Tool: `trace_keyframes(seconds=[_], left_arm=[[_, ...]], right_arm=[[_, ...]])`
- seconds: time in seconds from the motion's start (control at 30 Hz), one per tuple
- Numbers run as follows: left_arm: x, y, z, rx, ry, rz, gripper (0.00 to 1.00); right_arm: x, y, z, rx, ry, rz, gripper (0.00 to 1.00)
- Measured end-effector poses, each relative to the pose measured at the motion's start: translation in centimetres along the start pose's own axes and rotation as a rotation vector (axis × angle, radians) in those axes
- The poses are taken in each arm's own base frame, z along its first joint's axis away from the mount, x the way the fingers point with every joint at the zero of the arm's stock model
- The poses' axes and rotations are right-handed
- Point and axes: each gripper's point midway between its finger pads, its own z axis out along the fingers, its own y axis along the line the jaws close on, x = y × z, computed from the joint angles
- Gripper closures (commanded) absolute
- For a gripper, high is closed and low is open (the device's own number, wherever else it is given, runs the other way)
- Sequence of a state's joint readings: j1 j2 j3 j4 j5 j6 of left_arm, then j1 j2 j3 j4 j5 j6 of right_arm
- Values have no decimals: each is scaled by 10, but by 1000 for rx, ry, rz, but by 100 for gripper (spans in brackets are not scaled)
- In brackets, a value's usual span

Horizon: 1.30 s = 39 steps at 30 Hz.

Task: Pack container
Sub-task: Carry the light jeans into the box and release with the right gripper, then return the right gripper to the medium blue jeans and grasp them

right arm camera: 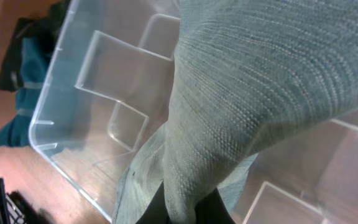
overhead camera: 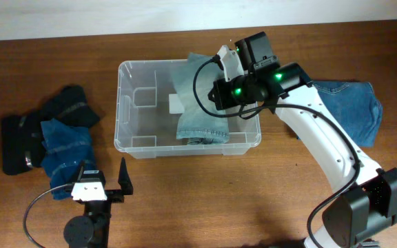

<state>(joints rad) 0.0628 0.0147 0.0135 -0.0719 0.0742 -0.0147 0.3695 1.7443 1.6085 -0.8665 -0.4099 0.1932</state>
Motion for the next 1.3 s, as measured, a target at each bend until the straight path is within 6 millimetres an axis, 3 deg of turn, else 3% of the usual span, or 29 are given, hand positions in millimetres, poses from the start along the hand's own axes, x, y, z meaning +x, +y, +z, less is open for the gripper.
trace_keyframes(seconds=[0.2,0.3,0.37,0.57,0.8,0.93,1.03,1.13,1.3], left_arm=[[0,0,0,0,0,0,1],[0,0,0,0,0,0,1],[0,0,0,0,0,0,1],[0,0,0,0,0,0,0],[0,0,0,0,0,0,1],[0,0,0,0,0,0,0],[0,0,0,-1,0,0,1],[0,0,0,-1,0,0,1],[0,0,0,-2,0,0,1]], right_arm=[[7,-7,0,49,24,44,94],[6,-8,1,52,18,52,44],[4,-7,0,53,10,47,31],[3,-11,0,73,7,-5,32],[15,-28,-10,165,74,-113,50],[20,-56,-35,285,119,-100,42],[11,-91,-66,366,95,-14,37],[9,-137,-99,443,55,130,34],[33,-230,-161,540,-22,460,29]])
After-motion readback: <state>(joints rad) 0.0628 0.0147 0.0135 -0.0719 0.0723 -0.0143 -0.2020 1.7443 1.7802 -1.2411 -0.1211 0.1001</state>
